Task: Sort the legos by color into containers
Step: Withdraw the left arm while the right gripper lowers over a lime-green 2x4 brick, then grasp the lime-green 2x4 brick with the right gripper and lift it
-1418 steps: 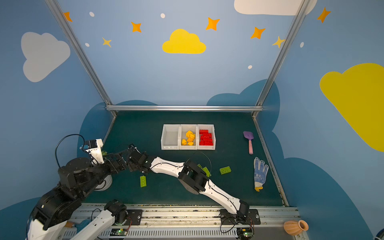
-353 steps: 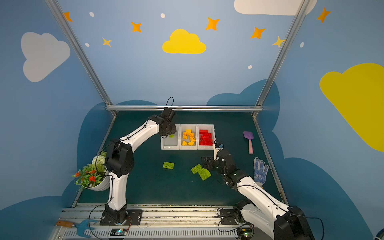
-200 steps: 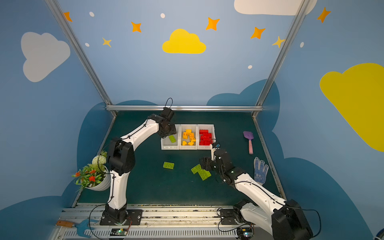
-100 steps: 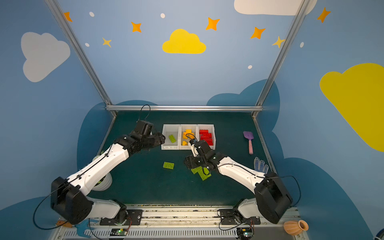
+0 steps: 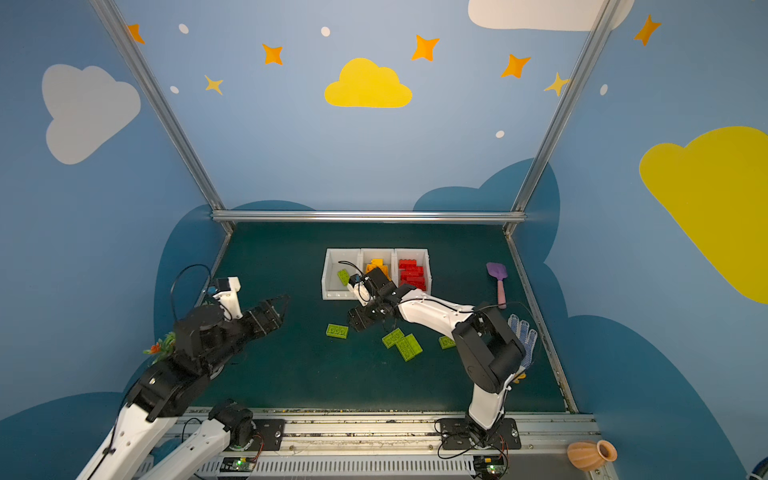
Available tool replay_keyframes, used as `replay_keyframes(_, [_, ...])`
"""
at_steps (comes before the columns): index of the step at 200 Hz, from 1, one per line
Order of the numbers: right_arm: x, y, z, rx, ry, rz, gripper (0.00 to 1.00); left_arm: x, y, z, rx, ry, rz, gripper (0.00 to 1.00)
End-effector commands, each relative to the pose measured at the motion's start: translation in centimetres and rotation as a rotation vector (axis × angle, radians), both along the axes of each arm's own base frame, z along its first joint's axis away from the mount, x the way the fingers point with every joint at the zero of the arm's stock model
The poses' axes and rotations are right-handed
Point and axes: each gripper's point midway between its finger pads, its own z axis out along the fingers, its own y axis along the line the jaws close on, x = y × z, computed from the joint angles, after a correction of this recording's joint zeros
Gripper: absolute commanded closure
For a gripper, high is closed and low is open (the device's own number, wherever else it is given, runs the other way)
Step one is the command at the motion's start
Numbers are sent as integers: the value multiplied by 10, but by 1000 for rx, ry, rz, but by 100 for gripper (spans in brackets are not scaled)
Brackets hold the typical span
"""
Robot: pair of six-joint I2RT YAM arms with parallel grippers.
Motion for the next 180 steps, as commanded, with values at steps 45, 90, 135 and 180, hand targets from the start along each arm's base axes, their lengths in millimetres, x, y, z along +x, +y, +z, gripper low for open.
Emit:
replay_keyframes(45, [-12,39,-14,-20,77,156,21,-30,35,-18,114,-41,72,0])
replay_keyframes(90, [-21,56,-30,-48,84,185,24,-31,37,-17,118,-44,77,0])
replay_keyframes(135, [-34,61,-41,-90,66,236,30,-30,42,-21,130,-27,102,0])
replay_keyframes(180, [-37,55,-52,-181,-30,224,42,-26,46,-26,140,4,131,0])
